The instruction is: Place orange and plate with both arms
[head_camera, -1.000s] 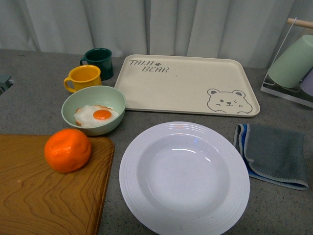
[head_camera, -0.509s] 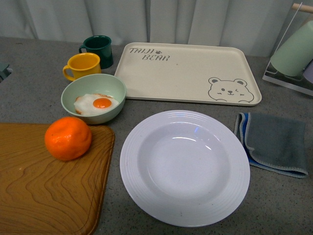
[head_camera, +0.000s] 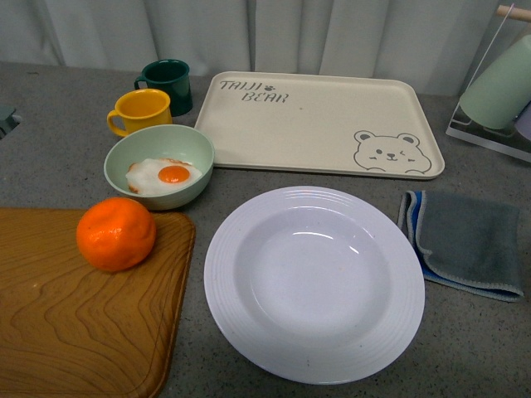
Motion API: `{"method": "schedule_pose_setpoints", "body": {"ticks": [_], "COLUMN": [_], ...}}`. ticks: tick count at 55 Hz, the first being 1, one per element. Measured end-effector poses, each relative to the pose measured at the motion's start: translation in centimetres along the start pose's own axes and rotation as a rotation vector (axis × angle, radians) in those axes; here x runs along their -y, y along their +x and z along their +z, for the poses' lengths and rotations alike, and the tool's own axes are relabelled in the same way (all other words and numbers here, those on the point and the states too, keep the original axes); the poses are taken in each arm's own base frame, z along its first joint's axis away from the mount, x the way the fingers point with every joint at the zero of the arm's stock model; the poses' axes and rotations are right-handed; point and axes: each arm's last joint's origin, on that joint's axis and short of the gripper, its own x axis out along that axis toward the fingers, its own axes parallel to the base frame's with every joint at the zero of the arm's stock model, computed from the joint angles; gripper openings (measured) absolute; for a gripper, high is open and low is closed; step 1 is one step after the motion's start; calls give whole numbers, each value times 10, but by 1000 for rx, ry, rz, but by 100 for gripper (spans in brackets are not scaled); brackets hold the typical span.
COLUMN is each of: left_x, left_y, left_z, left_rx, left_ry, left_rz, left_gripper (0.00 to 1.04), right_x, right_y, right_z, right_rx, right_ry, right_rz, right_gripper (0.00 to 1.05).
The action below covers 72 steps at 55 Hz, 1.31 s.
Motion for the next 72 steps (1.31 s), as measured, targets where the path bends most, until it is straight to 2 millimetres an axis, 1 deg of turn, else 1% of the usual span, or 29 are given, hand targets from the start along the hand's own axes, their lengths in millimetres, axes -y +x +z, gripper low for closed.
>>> {"method": "schedule_pose_setpoints", "body": {"ticks": [2, 5, 7, 9, 11, 13, 21, 37, 43, 54, 62, 63, 65, 67, 72], "left_x": [4, 10, 14, 17, 21, 26, 34, 35, 35, 36, 36, 37, 37, 39, 42], "left_y": [7, 24, 35, 45, 58, 78, 120, 171, 185, 196, 199, 199, 199, 199, 196], "left_z": [4, 16, 20, 22, 23, 18, -3, -9, -19, -27, -27, -27, -26, -26, -23], "left_rx": [-4, -7, -28, -52, -92, -180, -392, -534, -596, -653, -661, -660, -661, -661, -657], "left_ry": [-7, -28, -38, -41, -44, -33, -7, -7, 31, 25, 13, 11, 9, 1, -3], "left_rz": [-15, -44, -63, -84, -112, -141, -165, -150, -140, -158, -170, -170, -177, -187, -196], "left_gripper": [98, 98, 98, 98, 98, 98, 98, 98, 98, 97, 76, 71, 66, 61, 59], "right_x": [0, 0, 0, 0, 0, 0, 0, 0, 0, 0, 0, 0, 0, 0, 0], "right_y": [0, 0, 0, 0, 0, 0, 0, 0, 0, 0, 0, 0, 0, 0, 0], "right_z": [0, 0, 0, 0, 0, 0, 0, 0, 0, 0, 0, 0, 0, 0, 0], "right_rx": [0, 0, 0, 0, 0, 0, 0, 0, 0, 0, 0, 0, 0, 0, 0], "right_ry": [0, 0, 0, 0, 0, 0, 0, 0, 0, 0, 0, 0, 0, 0, 0], "right_rz": [0, 0, 0, 0, 0, 0, 0, 0, 0, 0, 0, 0, 0, 0, 0], "right_gripper": [95, 95, 95, 95, 95, 95, 95, 95, 95, 95, 95, 95, 95, 95, 95]}}
